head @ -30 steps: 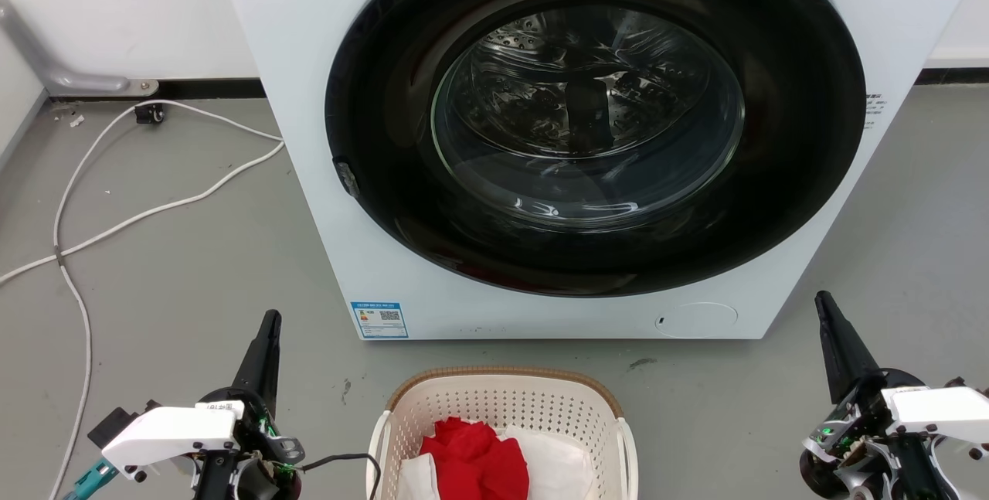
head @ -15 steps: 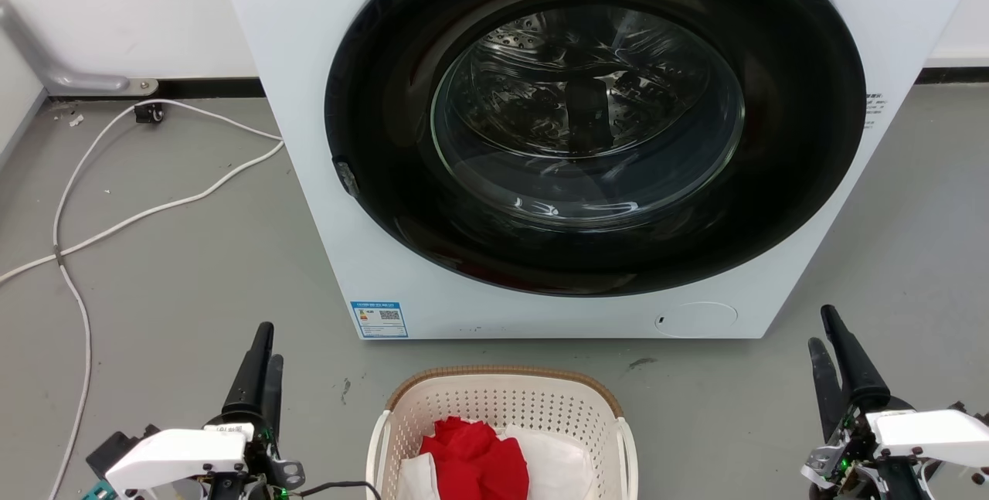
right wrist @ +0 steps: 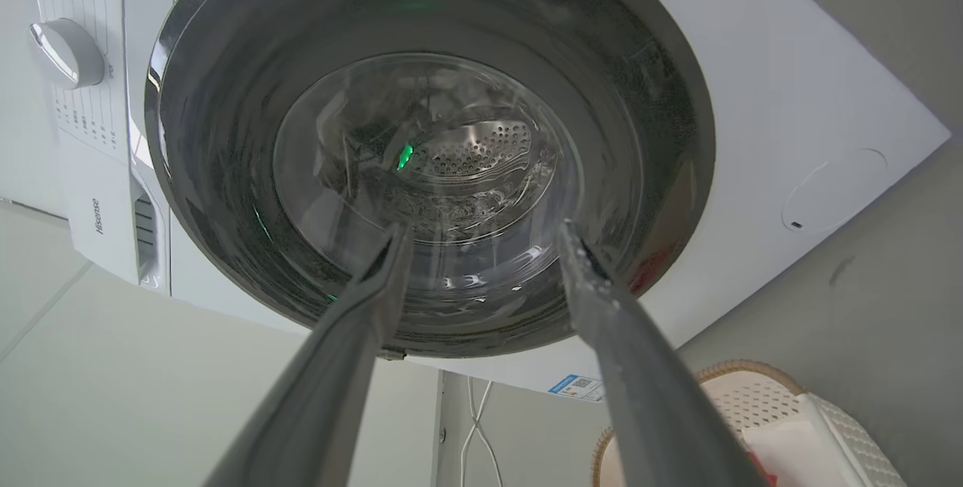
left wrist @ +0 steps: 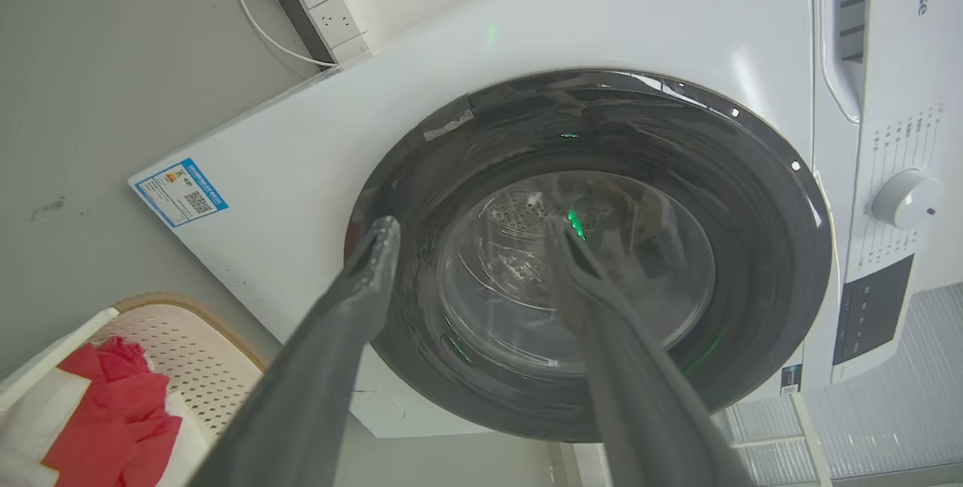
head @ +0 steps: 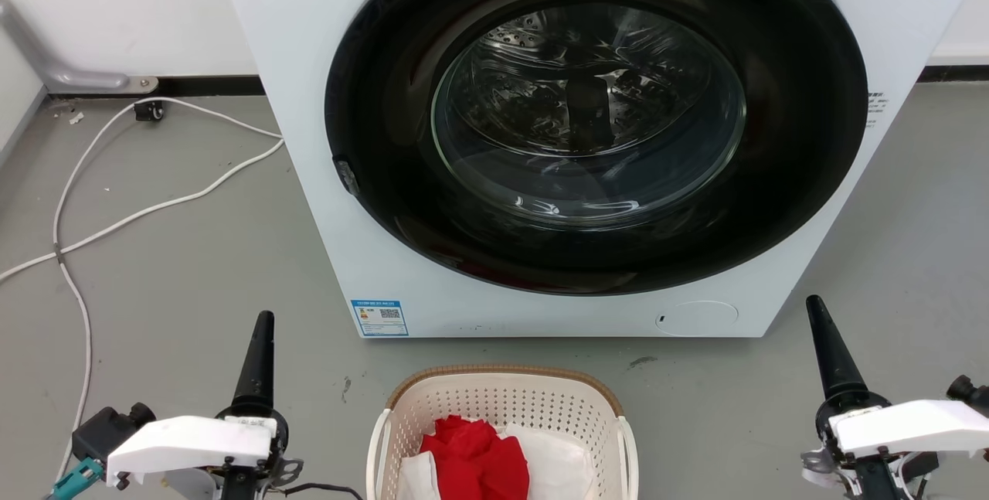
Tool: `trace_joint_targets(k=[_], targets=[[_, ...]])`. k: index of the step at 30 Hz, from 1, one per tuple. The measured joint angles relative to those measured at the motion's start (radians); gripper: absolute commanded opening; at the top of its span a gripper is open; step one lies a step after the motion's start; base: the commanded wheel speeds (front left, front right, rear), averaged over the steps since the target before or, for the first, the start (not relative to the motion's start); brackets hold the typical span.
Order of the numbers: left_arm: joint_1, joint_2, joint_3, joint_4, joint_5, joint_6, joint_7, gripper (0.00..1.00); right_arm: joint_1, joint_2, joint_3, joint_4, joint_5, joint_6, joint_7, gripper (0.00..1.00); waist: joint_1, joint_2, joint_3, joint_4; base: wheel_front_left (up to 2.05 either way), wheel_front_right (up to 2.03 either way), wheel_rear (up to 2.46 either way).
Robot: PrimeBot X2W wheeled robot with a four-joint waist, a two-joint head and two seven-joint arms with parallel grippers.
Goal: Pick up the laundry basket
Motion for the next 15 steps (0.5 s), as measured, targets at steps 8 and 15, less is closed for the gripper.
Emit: trace_joint_targets(k=[8, 15], targets=[[0.008, 0.000, -0.024, -0.030, 0.157, 0.031, -0.031, 1.00, 0.009, 0.000, 0.012, -0.024, -0.172, 0.000, -0.029, 1.00, 0.0000, 0.0000, 0.002, 0.003, 0.00, 0.00, 0.00], [0.015, 0.000, -0.035, -0.053, 0.277, 0.043, -0.057, 1.00, 0.020, 0.000, 0.024, -0.049, -0.291, 0.000, -0.056, 1.00, 0.0000, 0.0000, 0.004, 0.003, 0.00, 0.00, 0.00]])
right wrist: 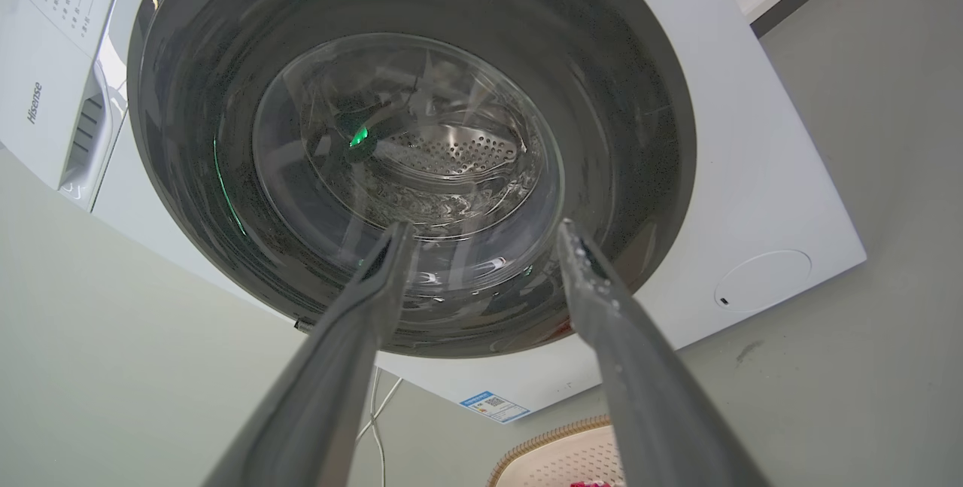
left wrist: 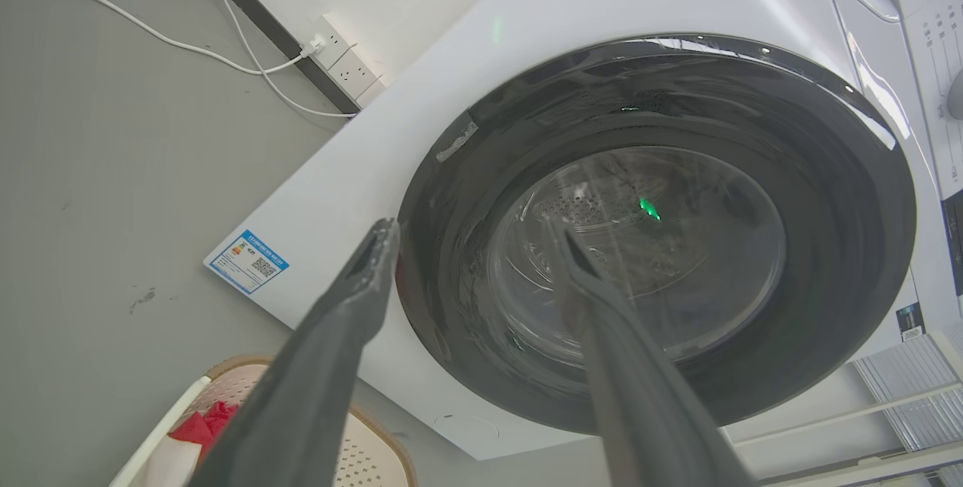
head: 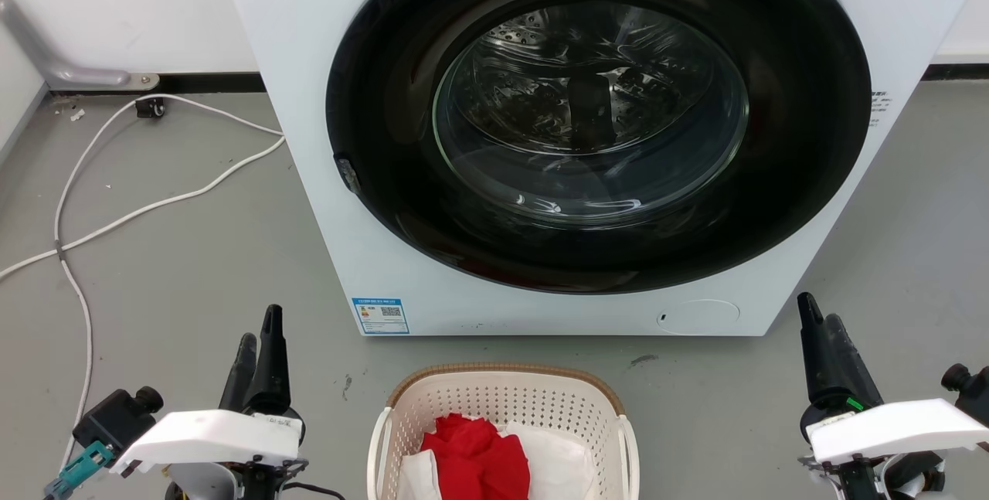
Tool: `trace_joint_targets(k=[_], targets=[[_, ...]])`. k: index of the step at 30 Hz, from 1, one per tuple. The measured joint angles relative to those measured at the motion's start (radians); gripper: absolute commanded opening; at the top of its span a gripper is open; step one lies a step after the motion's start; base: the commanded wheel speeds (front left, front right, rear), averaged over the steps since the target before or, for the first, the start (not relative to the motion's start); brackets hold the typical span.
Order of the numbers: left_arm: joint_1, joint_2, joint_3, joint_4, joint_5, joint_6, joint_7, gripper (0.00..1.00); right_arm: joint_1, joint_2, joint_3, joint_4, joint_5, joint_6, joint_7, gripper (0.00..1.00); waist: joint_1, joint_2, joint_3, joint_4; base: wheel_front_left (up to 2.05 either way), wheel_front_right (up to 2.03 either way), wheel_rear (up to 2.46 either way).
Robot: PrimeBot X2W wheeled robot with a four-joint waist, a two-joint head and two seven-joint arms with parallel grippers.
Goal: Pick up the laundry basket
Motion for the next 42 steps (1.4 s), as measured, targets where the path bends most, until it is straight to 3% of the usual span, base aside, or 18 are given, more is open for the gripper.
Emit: trace_joint_targets(k=[42], targets=[[0.052, 0.002, -0.052, -0.070, 0.538, -0.006, -0.122, 1.00, 0.057, -0.001, 0.032, -0.094, -0.541, 0.000, -0.122, 1.00, 0.0000, 0.0000, -0.006, 0.005, 0.00, 0.00, 0.00]])
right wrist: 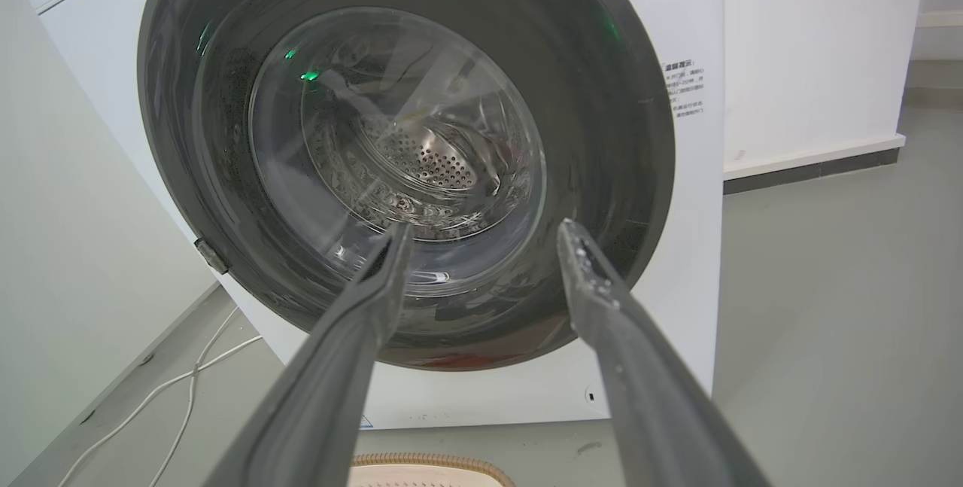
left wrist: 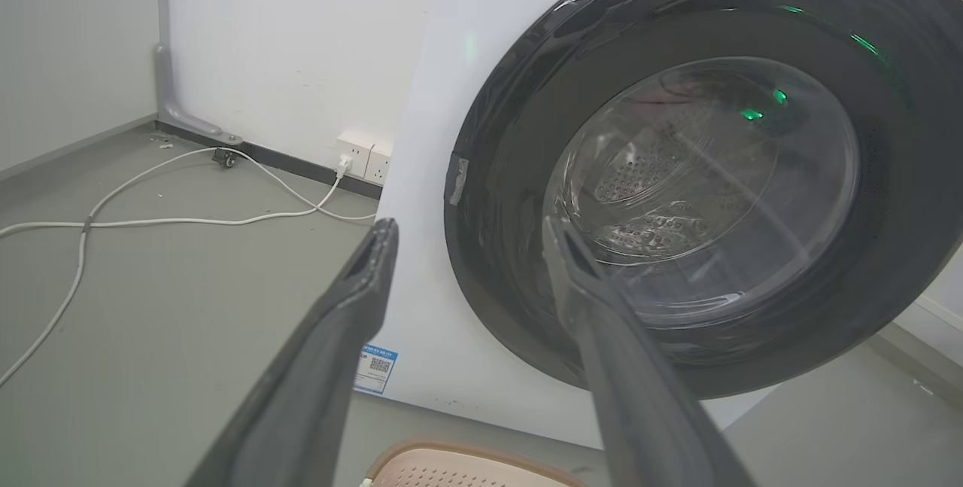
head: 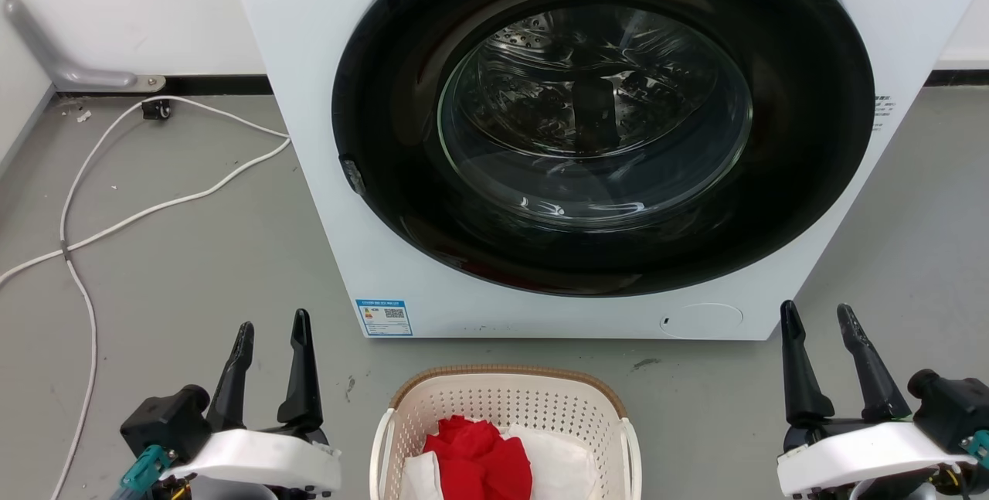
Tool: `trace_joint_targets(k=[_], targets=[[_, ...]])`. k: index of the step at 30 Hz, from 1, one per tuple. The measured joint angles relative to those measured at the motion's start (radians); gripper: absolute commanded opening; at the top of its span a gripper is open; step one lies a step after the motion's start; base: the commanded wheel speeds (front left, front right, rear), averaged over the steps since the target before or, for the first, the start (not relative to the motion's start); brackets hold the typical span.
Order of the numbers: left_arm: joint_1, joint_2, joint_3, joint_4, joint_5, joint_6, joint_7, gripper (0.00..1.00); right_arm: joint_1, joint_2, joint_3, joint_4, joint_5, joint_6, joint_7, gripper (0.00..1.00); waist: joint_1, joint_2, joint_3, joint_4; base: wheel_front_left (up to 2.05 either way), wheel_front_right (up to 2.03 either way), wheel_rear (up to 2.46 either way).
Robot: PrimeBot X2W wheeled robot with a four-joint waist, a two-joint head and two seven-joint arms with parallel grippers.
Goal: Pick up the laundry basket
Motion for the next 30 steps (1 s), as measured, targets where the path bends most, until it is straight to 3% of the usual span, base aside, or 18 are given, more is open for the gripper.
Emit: trace_joint_targets(k=[30], targets=[[0.025, 0.001, -0.028, 0.001, 0.283, 0.023, -0.063, 1.00, 0.026, -0.001, 0.013, -0.008, -0.254, 0.000, -0.064, 1.00, 0.0000, 0.0000, 0.001, 0.002, 0.00, 0.00, 0.00]])
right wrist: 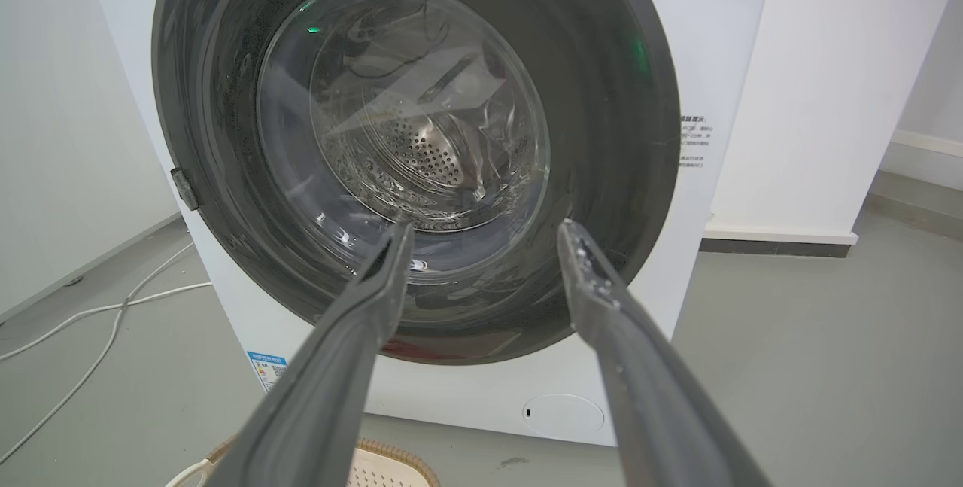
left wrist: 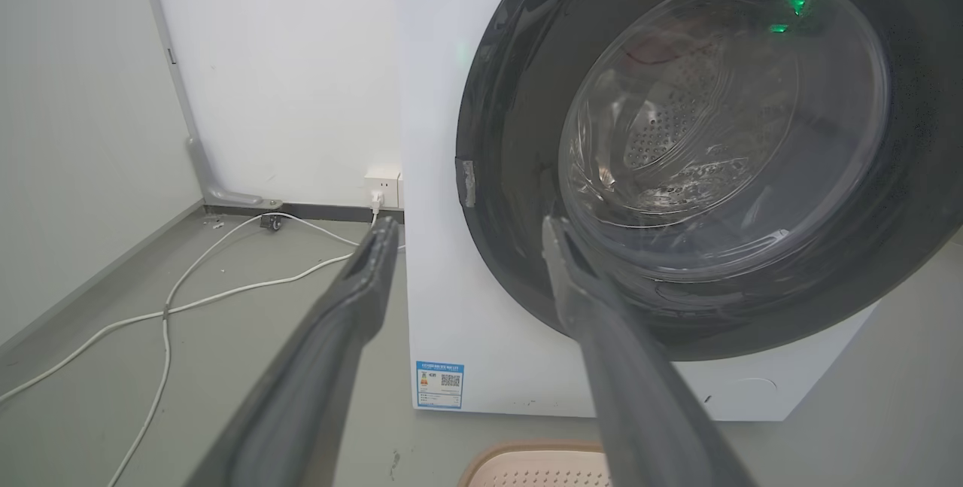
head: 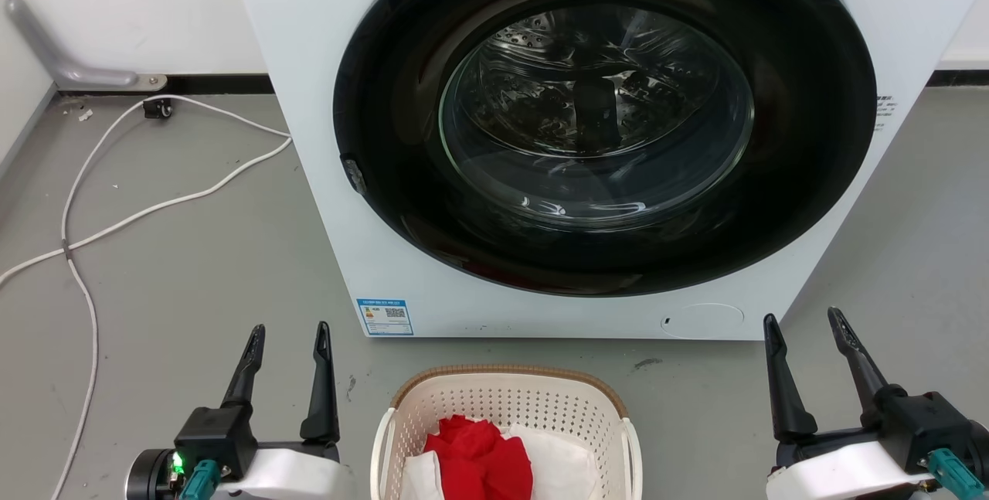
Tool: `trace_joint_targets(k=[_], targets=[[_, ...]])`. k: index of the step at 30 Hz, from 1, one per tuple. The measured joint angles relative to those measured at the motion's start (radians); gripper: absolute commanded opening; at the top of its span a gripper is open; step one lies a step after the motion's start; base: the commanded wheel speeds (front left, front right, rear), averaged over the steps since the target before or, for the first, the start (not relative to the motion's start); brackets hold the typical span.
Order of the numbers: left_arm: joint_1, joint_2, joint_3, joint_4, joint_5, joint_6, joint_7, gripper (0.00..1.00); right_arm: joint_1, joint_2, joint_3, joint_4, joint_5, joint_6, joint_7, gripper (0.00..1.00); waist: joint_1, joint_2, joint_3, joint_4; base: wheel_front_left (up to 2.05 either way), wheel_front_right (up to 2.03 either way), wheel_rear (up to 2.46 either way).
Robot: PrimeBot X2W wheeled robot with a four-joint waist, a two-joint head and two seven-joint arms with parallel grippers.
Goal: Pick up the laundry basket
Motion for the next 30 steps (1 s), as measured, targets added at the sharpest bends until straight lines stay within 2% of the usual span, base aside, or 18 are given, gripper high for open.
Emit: trace_joint_targets(k=[16, 30], targets=[[0.007, 0.000, -0.010, -0.005, 0.116, 0.016, -0.027, 1.00, 0.005, -0.001, -0.001, -0.020, -0.105, 0.000, -0.029, 1.00, 0.0000, 0.0000, 0.005, 0.001, 0.00, 0.00, 0.00], [0.010, 0.001, -0.010, -0.003, 0.117, 0.022, -0.030, 1.00, 0.008, -0.001, -0.001, -0.015, -0.060, 0.000, -0.030, 1.00, 0.0000, 0.0000, 0.011, 0.004, 0.00, 0.00, 0.00]])
